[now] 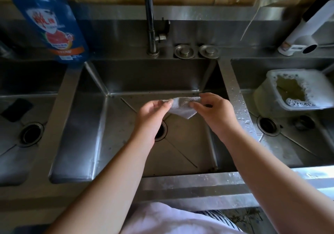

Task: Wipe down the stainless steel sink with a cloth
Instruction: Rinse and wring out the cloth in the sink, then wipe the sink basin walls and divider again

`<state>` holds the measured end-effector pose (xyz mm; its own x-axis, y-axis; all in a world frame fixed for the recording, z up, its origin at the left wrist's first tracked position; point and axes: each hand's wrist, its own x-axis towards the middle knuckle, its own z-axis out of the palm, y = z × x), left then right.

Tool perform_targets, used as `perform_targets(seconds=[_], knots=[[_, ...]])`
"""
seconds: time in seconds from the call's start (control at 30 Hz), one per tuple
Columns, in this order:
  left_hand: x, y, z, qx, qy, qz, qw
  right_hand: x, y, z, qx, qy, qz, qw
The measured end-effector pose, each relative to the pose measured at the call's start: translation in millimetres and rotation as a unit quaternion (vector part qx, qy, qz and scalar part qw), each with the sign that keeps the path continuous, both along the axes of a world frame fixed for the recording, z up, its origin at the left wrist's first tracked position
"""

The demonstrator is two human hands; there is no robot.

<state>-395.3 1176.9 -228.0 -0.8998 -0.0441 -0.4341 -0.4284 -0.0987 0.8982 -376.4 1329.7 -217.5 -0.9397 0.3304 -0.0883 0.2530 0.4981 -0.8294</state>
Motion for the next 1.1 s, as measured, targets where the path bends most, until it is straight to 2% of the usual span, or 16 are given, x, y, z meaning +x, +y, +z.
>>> perform_targets(seconds=[0.1, 0.17, 0.3, 0.4, 0.47, 0.5, 0.57, 0.6, 0.67, 0.73, 0.87, 0.93, 1.03, 1.1], knots=[[-4, -4, 6, -0.027, 0.061, 0.008, 0.998, 2, 2, -3, -0.088, 0.016, -0.014, 0.996], [-6, -6, 13, 0.005, 0.072, -0.011, 0.997, 4, 2, -1, -0.152, 0.024, -0.03, 0.988], [-6, -8, 22, 0.035, 0.089, -0.021, 0.995, 4, 0, -3, -0.203, 0.052, -0.035, 0.977], [-2, -5, 26, 0.042, 0.076, -0.043, 0.995, 4, -1, -4, -0.308, 0.075, -0.06, 0.947], [-1, -3, 26, 0.03, 0.072, -0.031, 0.996, 5, -3, -6, -0.403, 0.044, -0.067, 0.911], [-1, -1, 26, 0.029, 0.069, -0.022, 0.997, 6, -5, -7, -0.471, 0.004, -0.057, 0.88], [-3, 2, 25, 0.03, 0.063, -0.01, 0.998, 11, -11, -7, -0.601, -0.09, -0.006, 0.795], [-4, 3, 24, 0.025, 0.06, -0.008, 0.998, 14, -14, -9, -0.634, -0.123, 0.018, 0.764], [-6, 5, 21, 0.013, 0.051, -0.006, 0.999, 19, -20, -14, -0.662, -0.154, 0.046, 0.732], [-8, 6, 17, -0.003, 0.035, -0.018, 0.999, 20, -25, -18, -0.658, -0.174, 0.056, 0.731], [-17, 2, 8, -0.024, 0.03, -0.026, 0.999, 11, -13, -22, -0.664, -0.182, 0.006, 0.725], [-20, 0, 2, -0.027, 0.033, -0.051, 0.998, 7, 0, -22, -0.655, -0.203, 0.027, 0.727], [-22, 2, -10, -0.048, 0.022, -0.097, 0.994, 3, 12, -27, -0.582, -0.26, 0.095, 0.765], [-24, 4, -19, -0.074, 0.013, -0.1, 0.992, -4, 18, -31, -0.539, -0.294, 0.062, 0.787]])
